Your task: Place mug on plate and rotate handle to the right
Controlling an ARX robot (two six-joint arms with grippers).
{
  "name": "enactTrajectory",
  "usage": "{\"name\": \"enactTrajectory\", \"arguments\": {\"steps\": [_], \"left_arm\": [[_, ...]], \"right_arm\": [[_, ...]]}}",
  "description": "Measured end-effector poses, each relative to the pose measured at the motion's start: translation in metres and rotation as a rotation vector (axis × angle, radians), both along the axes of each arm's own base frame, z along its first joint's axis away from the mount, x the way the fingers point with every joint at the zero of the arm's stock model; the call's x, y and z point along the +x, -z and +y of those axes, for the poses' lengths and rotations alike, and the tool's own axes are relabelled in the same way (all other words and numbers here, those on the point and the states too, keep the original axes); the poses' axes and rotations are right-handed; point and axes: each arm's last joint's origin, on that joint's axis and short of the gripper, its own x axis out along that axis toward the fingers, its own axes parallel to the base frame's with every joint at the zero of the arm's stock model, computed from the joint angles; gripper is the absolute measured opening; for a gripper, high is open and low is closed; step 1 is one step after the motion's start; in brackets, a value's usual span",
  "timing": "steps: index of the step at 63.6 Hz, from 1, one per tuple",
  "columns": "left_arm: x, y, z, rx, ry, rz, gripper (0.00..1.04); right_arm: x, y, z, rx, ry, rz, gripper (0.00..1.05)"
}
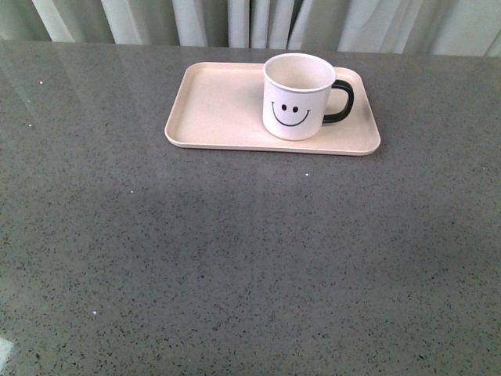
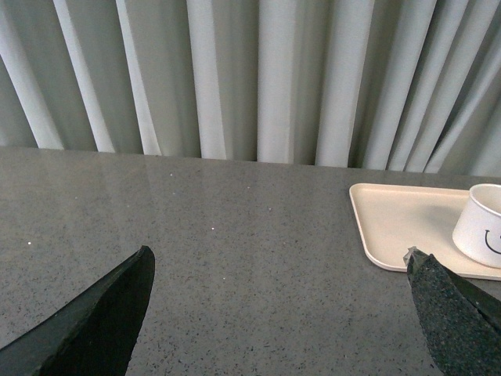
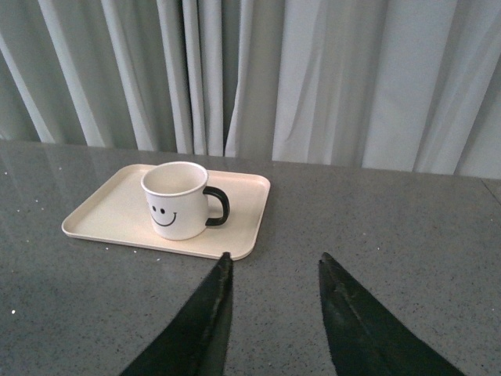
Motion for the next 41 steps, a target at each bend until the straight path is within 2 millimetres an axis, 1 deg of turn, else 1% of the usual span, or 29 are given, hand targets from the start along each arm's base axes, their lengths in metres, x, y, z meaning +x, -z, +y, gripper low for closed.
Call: {"name": "enactTrajectory", "arguments": {"steps": [2, 3, 4, 6, 9, 10, 15, 17, 19, 23, 41], "left_arm": [[0.0000, 0.0000, 0.0000, 0.000, 0.000, 0.000, 0.96], [0.0000, 0.0000, 0.0000, 0.000, 0.000, 0.000, 0.96], [0.0000, 0.0000, 0.0000, 0.000, 0.000, 0.000, 0.96], [0.0000, 0.0000, 0.0000, 0.000, 0.000, 0.000, 0.96], [0.0000, 0.0000, 0.0000, 0.000, 0.000, 0.000, 0.96], [0.0000, 0.0000, 0.0000, 0.000, 0.000, 0.000, 0.96], [0.0000, 0.0000, 0.0000, 0.000, 0.000, 0.000, 0.96], [0.0000, 0.0000, 0.0000, 0.000, 0.000, 0.000, 0.95], [0.0000, 0.0000, 0.0000, 0.000, 0.000, 0.000, 0.96], [0.0000, 0.0000, 0.0000, 0.000, 0.000, 0.000, 0.96], [0.0000, 0.0000, 0.0000, 0.000, 0.000, 0.000, 0.96]], "right_arm": [[0.0000, 0.0000, 0.0000, 0.000, 0.000, 0.000, 0.49], [0.0000, 0.0000, 0.0000, 0.000, 0.000, 0.000, 0.54], [0.0000, 0.0000, 0.0000, 0.000, 0.000, 0.000, 0.55], [0.0000, 0.0000, 0.0000, 0.000, 0.000, 0.000, 0.60], [0.0000, 0.0000, 0.0000, 0.000, 0.000, 0.000, 0.70], [0.0000, 0.0000, 0.0000, 0.000, 0.000, 0.000, 0.76], [0.0000, 0.0000, 0.0000, 0.000, 0.000, 0.000, 0.88], [0.0000, 0.0000, 0.0000, 0.000, 0.000, 0.000, 0.94], [0.0000, 0.0000, 0.0000, 0.001, 0.000, 0.000, 0.97], [0.0000, 0.0000, 0.0000, 0.000, 0.000, 0.000, 0.95], [0.0000, 0.0000, 0.0000, 0.000, 0.000, 0.000, 0.96]]}}
